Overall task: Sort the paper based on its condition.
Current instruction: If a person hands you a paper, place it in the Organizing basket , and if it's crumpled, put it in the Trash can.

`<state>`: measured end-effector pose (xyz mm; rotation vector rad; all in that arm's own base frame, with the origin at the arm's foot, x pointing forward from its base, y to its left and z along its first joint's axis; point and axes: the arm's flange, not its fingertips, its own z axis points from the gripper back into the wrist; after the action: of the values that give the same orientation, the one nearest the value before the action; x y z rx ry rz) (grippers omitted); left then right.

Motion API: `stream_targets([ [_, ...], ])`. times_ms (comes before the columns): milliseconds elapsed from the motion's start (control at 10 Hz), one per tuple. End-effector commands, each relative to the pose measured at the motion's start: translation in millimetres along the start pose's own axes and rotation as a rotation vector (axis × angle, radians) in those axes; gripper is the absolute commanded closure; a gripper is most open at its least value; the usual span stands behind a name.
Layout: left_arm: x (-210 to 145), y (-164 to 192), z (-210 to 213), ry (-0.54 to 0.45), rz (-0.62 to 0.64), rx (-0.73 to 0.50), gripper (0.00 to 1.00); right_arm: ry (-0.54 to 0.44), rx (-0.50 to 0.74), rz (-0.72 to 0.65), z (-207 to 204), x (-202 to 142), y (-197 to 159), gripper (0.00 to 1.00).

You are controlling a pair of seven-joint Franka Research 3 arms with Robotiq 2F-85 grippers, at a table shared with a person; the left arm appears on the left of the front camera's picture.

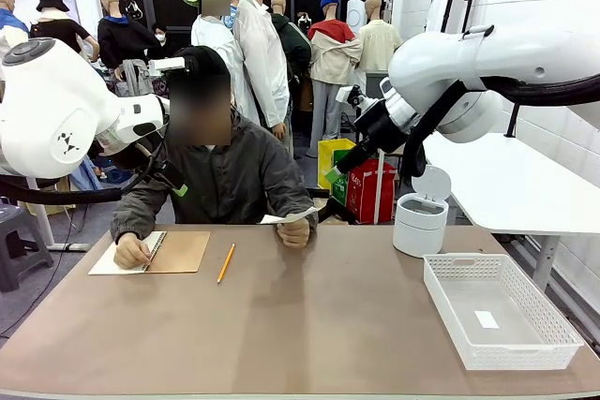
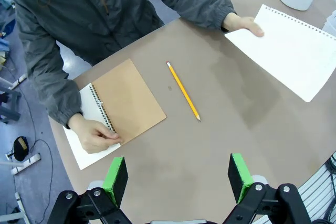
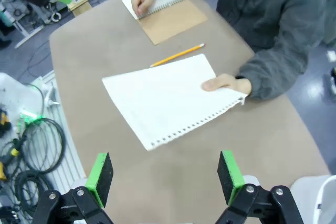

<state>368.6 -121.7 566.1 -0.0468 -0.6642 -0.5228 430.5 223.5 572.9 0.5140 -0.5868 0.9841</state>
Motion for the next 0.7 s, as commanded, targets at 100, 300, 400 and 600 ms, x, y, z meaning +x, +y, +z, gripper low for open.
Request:
stream_targets([
  [100, 0, 1, 1, 0.005, 0.003, -0.002, 0.00, 0.004, 0.082, -0.341, 4, 1, -13, 0.00],
  [300, 0, 1, 1, 0.005, 0.003, -0.002, 0.00, 0.064, 0.117, -0.489, 0, -6, -27, 0.00],
  [400, 0, 1, 1, 0.005, 0.003, -0.002, 0.00, 0.111, 0.119, -0.547, -7, -13, -35, 0.00],
  [600, 0, 1, 1, 0.005, 0.003, -0.002, 0.00, 0.182, 0.133, -0.611, -22, -24, -46, 0.00],
])
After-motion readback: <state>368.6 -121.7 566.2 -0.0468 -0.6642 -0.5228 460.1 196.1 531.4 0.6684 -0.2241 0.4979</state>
